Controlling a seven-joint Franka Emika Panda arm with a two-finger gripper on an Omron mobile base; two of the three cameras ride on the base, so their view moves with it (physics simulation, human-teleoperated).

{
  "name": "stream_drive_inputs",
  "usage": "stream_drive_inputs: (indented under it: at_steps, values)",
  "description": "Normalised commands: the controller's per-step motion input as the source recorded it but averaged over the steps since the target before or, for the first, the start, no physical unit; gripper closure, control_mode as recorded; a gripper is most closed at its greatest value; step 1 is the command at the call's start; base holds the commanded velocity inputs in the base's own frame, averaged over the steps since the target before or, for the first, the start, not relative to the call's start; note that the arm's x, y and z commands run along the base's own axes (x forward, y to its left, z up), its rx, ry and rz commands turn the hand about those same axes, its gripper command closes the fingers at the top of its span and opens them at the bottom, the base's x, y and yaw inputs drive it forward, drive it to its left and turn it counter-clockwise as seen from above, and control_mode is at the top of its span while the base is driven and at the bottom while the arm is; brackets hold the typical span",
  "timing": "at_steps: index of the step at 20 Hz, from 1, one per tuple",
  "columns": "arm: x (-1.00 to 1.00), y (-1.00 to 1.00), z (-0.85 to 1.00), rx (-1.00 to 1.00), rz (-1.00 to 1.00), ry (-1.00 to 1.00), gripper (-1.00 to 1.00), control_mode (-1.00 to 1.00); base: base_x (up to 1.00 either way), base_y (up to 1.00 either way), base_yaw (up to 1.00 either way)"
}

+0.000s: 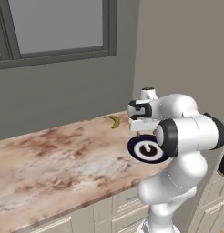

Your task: Pick the marshmallow from the counter and place it in the microwave.

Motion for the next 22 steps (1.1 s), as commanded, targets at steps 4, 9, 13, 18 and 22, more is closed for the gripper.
stream_drive_inputs:
  at_steps: [4,9,13,18,22]
  values:
    - [0.28,0.0,-0.57,0.0,0.0,0.0,-1.0,-1.0,0.0,0.0,0.0]
    - [-0.11,0.0,-0.23,0.0,0.0,0.0,-1.0,-1.0,0.0,0.0,0.0]
    - [-0.36,0.0,-0.01,0.0,0.0,0.0,-1.0,-1.0,0.0,0.0,0.0]
    - [-0.42,0.0,-0.09,0.0,0.0,0.0,-1.0,-1.0,0.0,0.0,0.0]
    - [-0.13,0.0,-0.24,0.0,0.0,0.0,-1.0,-1.0,0.0,0.0,0.0]
